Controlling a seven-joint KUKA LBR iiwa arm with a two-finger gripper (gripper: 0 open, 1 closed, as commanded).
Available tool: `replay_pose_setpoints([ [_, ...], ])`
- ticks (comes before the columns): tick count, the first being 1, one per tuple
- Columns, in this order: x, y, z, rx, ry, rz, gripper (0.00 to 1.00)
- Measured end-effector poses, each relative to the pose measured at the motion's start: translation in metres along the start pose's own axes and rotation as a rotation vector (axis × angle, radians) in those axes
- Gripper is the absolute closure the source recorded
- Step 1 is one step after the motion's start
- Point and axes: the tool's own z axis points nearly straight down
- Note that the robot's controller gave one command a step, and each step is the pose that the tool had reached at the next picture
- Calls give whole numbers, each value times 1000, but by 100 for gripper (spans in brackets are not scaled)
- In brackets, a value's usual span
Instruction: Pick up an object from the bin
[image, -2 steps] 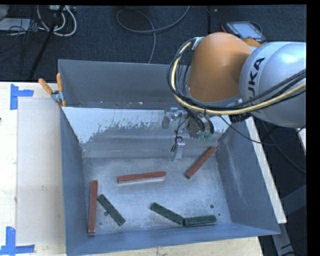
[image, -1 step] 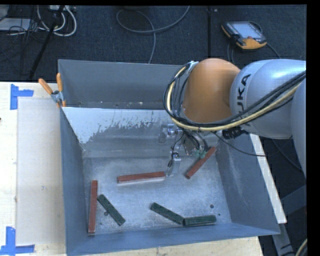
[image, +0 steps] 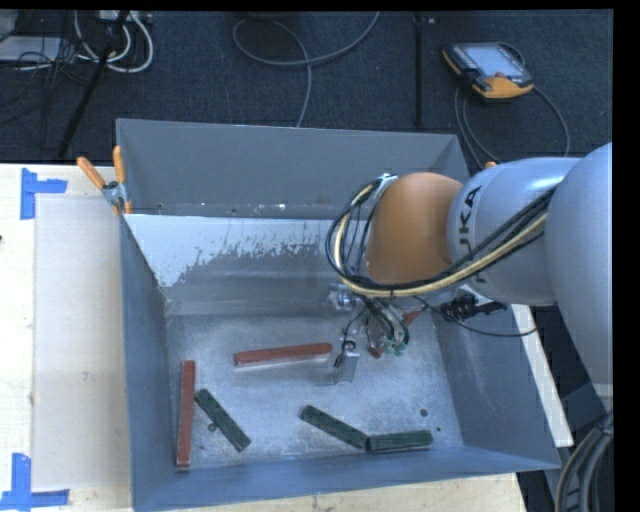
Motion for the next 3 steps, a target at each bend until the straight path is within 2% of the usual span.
replay_pose_setpoints([
  [1,18,38,20,0,3,29,100],
  [2,18,38,20,0,3,29,100],
  [3,0,40,-129,0,-2,34,100],
])
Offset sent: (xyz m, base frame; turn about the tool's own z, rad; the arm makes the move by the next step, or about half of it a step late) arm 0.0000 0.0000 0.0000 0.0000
